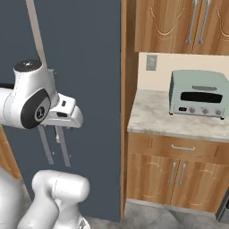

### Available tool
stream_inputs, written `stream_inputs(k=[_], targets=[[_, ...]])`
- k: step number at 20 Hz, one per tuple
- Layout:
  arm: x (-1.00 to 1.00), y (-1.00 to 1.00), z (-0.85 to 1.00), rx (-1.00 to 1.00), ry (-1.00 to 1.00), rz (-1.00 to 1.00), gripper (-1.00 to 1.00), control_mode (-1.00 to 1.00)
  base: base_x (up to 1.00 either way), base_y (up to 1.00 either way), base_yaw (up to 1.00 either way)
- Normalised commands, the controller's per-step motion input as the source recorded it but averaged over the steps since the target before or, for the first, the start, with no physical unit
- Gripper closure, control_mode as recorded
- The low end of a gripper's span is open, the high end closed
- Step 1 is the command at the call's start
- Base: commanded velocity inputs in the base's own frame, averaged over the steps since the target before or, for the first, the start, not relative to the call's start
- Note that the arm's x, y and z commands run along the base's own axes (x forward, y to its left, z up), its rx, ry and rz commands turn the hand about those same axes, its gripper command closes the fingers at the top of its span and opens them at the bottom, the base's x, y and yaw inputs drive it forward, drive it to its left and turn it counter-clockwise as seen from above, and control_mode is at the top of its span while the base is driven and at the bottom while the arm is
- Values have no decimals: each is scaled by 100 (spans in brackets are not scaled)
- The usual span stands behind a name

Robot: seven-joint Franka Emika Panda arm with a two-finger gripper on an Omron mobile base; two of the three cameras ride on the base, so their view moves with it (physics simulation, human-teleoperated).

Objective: Open the freezer door, pick up the ice cube tray from the freezer, and place it on the dining counter.

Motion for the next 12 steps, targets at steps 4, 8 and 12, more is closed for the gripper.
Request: stream_inputs(k=[4,8,12], targets=[[0,0,0,0,0,0,-100,100,37,-5,0],[0,0,0,0,0,0,-100,100,52,0,0],[0,0,0,0,0,0,-100,100,28,-7,0]])
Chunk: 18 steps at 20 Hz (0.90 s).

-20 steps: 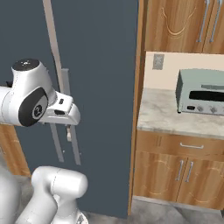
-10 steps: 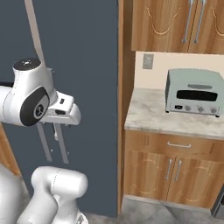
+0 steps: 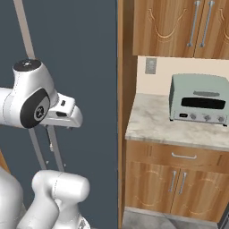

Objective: Open the freezer door, pick up the ice cube tray from the freezer, and place it on the dining counter.

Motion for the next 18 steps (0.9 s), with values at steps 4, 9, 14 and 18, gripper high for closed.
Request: stream_inputs(k=[4,9,14,18], targets=[[0,0,0,0,0,0,-100,100,4,-11,0],[0,0,0,0,0,0,-100,100,0,-19,0],[0,0,0,0,0,0,-100,100,0,0,0],[0,0,0,0,0,0,-100,-100,0,0,0]])
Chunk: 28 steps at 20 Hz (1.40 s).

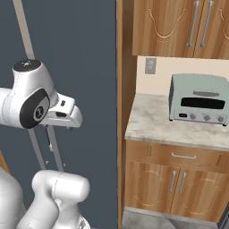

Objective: Open the freezer door, pick up the ice cube tray from the freezer, and place it on the dining counter.

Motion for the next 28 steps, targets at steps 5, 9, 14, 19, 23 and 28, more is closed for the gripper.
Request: stream_inputs(k=[5,9,14,19,23,28], targets=[[-1,17,0,0,-4,0,-100,-100,0,0,0],[-25,61,0,0,-8,0,-100,-100,0,0,0],[-17,84,-3,0,0,1,-100,-100,0,0,0],[-4,92,-3,0,0,3,-100,-100,0,0,0],[3,52,0,5,1,2,-100,-100,0,0,0],[8,32,-7,10,0,2,-100,-100,0,0,0]])
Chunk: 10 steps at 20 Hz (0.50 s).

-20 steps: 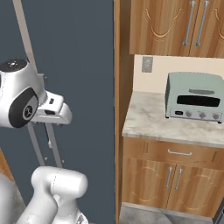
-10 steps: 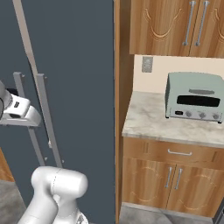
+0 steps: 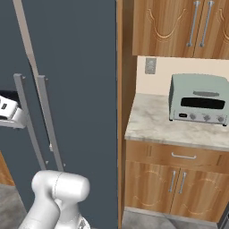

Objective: Open the freezer door, pick up the ice cube tray from the freezer, and place it on the dining counter.

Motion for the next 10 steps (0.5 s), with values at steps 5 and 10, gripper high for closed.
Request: stream_inputs(k=[5,10], targets=[[17,32,-12,7,-1,0,-100,-100,0,0,0],[8,0,0,0,-5,-1,-100,-100,0,0,0]])
